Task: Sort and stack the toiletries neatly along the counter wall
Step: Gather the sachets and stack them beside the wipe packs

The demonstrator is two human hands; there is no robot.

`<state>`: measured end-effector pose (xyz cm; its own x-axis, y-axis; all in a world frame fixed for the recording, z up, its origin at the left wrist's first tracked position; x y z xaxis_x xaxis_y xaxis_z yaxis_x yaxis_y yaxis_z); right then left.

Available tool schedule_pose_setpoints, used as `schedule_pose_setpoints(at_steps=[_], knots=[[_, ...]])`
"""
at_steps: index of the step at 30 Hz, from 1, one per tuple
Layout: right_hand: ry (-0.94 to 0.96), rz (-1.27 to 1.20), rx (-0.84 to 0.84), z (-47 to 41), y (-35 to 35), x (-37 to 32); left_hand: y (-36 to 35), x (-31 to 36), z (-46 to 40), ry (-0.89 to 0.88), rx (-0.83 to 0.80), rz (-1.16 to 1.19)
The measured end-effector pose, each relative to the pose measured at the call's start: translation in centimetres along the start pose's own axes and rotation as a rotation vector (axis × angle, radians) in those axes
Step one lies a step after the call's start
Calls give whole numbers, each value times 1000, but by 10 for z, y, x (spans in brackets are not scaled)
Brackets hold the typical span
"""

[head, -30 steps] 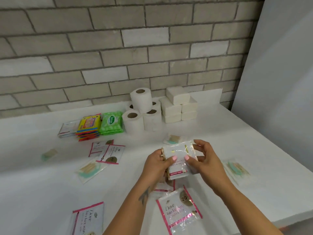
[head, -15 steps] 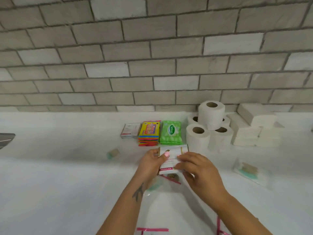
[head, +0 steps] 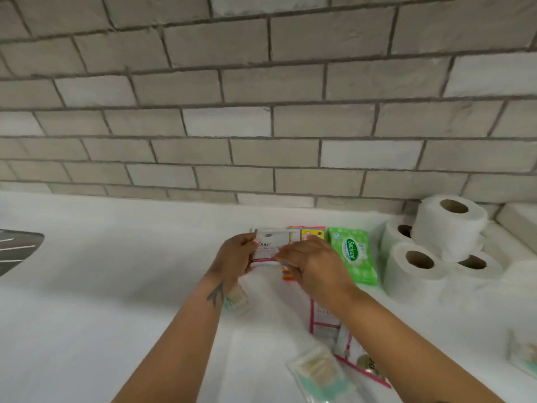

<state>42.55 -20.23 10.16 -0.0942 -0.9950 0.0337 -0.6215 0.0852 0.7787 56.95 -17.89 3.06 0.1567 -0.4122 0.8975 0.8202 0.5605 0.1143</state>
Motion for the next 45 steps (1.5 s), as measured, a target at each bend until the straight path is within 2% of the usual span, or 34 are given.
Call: schedule_pose_setpoints(at_steps=[5, 11, 17, 21, 25, 31, 36, 42, 45], knots=[[-1, 69, -58, -41, -51, 26, 32, 17, -63, -19, 132, -101], [-112, 79, -489, -47, -137, 67, 41, 3, -128, 27, 208, -162], [-131, 104, -651, -45, -159, 77, 37, -2, -143, -53, 325, -435], [-135, 120, -730, -44, -167, 79, 34, -8, -143, -94, 366, -454], [-131, 94, -776, -40, -173, 80, 32, -9, -145, -135, 398, -468], [-202, 71, -695, -48, -168, 90, 28, -5, -143, -222, 433, -499], [-195, 222, -847, -43, -177, 95, 5, -1, -139, -375, 412, -796], [-232, 211, -888, -41, -175, 91, 1, 0, -135, -370, 418, -879], [-262, 151, -811, -44, -164, 92, 3, 9, -124, -380, 450, -853]])
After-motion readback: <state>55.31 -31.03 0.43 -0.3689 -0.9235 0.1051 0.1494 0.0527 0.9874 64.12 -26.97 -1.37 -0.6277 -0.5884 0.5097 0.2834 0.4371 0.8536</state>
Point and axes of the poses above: each hand's wrist, its own z-axis away from the middle knuckle, its own y-axis out of the back of the hand, x = y × z, the point moved 10 cm from there along -z, towards the middle knuckle, and after that the axes turned 14 degrees about y, right-handed, at the moved point
